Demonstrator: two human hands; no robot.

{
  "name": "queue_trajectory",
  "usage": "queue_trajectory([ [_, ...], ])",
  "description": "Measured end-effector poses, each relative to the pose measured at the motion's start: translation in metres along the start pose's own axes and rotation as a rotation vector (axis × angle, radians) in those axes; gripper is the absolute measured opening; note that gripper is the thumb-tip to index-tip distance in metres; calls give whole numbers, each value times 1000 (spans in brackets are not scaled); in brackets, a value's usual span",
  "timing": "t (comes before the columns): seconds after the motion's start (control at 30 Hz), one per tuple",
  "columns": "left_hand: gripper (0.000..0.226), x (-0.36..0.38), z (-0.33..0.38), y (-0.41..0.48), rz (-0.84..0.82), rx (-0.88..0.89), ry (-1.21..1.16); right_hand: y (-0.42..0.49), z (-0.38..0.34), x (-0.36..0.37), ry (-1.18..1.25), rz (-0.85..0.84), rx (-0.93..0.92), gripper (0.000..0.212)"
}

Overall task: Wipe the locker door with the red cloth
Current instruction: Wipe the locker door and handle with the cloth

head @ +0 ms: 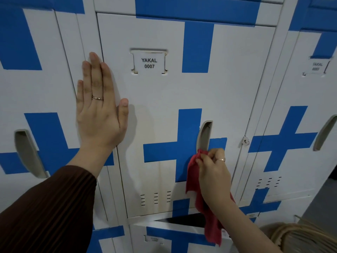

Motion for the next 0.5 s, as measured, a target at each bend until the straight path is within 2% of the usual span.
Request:
queue_trajectory([
  [0.2,63,2,-1,0,-25,-8,18,-2,-10,2,-258,-120,-146,42],
  [0.27,63,3,-2,0,-37,-6,20,-1,-11,2,-274,-150,-156,42],
  [0.33,63,3,-2,0,-38,-8,22,1,-11,3,-239,-158,-160,29],
  [0.4,63,3,-3,0,-36,-8,25,5,-3,0,-140,-150,-57,10],
  [0.5,63,3,-3,0,-34,-9,20,9,11,2,59,-153,156,19],
])
Point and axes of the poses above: each hand's wrist, its own y-axis towards the middle knuckle, its own x-axis out of the palm, z = x × y, the point moved 10 cm from there along y, towards the middle knuckle, and after that the axes turned 3 degrees about x, right-handed, at the moved point
